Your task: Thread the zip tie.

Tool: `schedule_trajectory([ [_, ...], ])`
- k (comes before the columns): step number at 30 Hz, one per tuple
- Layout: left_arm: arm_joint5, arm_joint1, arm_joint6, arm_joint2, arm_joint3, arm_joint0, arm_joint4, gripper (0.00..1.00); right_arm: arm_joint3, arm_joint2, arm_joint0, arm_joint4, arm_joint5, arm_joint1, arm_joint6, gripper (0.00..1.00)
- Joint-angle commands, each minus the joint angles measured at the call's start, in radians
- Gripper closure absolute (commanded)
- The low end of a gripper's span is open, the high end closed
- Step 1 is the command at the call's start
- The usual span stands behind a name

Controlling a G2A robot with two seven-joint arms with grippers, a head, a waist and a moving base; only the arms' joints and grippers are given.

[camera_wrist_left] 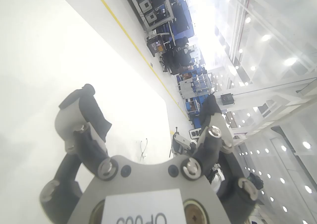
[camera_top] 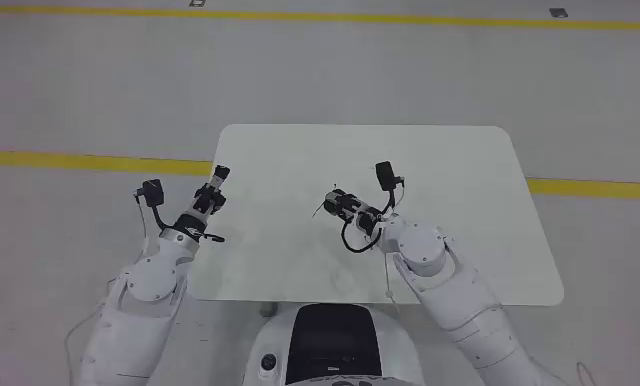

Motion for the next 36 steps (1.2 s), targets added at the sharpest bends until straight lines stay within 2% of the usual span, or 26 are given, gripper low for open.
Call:
schedule_trajectory([
  [1, 0.000, 0.000, 0.000, 0.000, 0.000, 0.000, 0.000, 0.00, 0.000, 0.000, 0.000, 0.000, 0.000, 0.000, 0.000, 1.00],
  [16, -0.001, 0.000, 0.002, 0.002, 0.001, -0.002, 0.005, 0.00, 0.000, 0.000, 0.000, 0.000, 0.000, 0.000, 0.000, 1.00],
  [17, -0.006, -0.001, 0.003, 0.010, 0.000, -0.004, 0.016, 0.00, 0.000, 0.000, 0.000, 0.000, 0.000, 0.000, 0.000, 1.00],
  [19, -0.045, -0.001, 0.002, 0.022, -0.012, 0.004, 0.033, 0.00, 0.000, 0.000, 0.000, 0.000, 0.000, 0.000, 0.000, 1.00],
  [20, -0.058, -0.001, 0.008, 0.026, -0.015, 0.013, 0.058, 0.00, 0.000, 0.000, 0.000, 0.000, 0.000, 0.000, 0.000, 1.00],
  [22, -0.078, 0.001, 0.039, 0.037, -0.027, 0.023, 0.167, 0.00, 0.000, 0.000, 0.000, 0.000, 0.000, 0.000, 0.000, 1.00],
  [23, -0.069, 0.000, 0.063, 0.051, -0.029, 0.029, 0.225, 0.00, 0.000, 0.000, 0.000, 0.000, 0.000, 0.000, 0.000, 1.00],
  [26, -0.049, 0.000, 0.143, 0.091, -0.032, 0.019, 0.434, 0.00, 0.000, 0.000, 0.000, 0.000, 0.000, 0.000, 0.000, 1.00],
  [30, -0.029, -0.004, 0.292, 0.158, -0.021, 0.006, 0.717, 0.00, 0.000, 0.000, 0.000, 0.000, 0.000, 0.000, 0.000, 1.00],
  [36, -0.029, -0.004, 0.292, 0.158, -0.021, 0.006, 0.717, 0.00, 0.000, 0.000, 0.000, 0.000, 0.000, 0.000, 0.000, 1.00],
])
